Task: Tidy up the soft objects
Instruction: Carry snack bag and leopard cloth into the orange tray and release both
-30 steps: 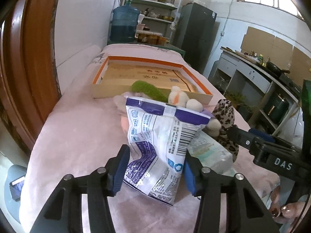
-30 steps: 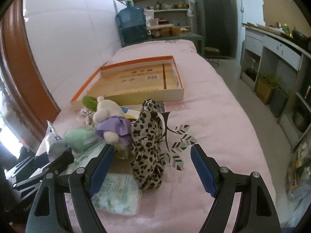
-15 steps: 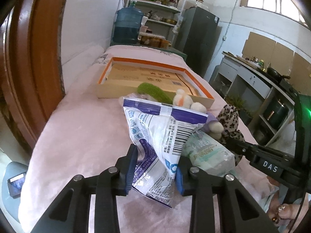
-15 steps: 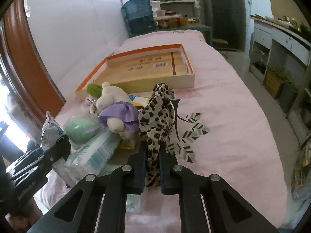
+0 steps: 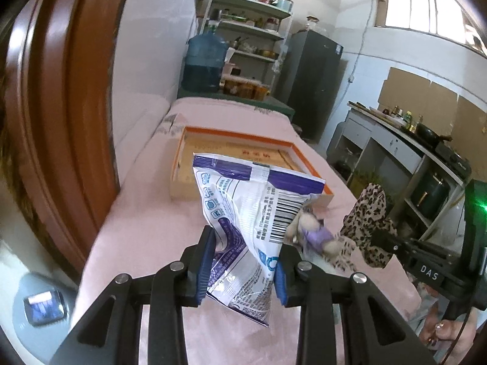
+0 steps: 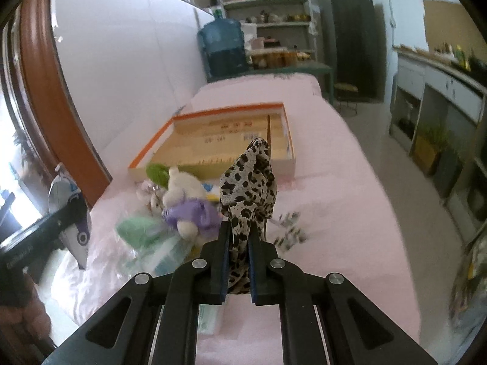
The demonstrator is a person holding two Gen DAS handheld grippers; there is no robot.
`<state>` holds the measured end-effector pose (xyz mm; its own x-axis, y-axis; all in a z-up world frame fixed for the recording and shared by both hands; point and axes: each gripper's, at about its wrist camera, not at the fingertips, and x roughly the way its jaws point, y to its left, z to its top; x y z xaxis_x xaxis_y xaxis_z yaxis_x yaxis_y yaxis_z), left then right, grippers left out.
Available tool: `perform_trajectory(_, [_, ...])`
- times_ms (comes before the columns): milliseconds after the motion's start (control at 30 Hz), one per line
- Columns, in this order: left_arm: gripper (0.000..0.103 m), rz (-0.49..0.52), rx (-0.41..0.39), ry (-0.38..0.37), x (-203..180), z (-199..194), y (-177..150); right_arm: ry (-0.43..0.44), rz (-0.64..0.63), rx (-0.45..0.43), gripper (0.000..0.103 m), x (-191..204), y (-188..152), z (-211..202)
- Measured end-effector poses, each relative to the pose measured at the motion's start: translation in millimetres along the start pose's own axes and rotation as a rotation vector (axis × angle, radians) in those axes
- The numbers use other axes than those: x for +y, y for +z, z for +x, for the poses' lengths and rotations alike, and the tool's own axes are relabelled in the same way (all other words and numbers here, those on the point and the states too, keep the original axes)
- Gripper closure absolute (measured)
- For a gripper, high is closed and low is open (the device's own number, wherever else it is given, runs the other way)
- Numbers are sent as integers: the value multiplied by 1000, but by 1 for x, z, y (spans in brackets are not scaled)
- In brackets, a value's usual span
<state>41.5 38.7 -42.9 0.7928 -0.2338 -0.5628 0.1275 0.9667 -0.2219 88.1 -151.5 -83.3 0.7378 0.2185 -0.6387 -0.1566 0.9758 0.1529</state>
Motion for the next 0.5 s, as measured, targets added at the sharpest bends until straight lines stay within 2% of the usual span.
perform_trajectory(133, [69,35,-23,14,-4,3,25,6,-53,-42,93,3,20,-7])
perform_trajectory(300, [69,58,-40,27,-10,15,58,55,-99,-76,93,6,51,-5])
perform_trajectory(500, [69,64,-46,48,-15,45,99,145,-86,-65,93,0,98,19])
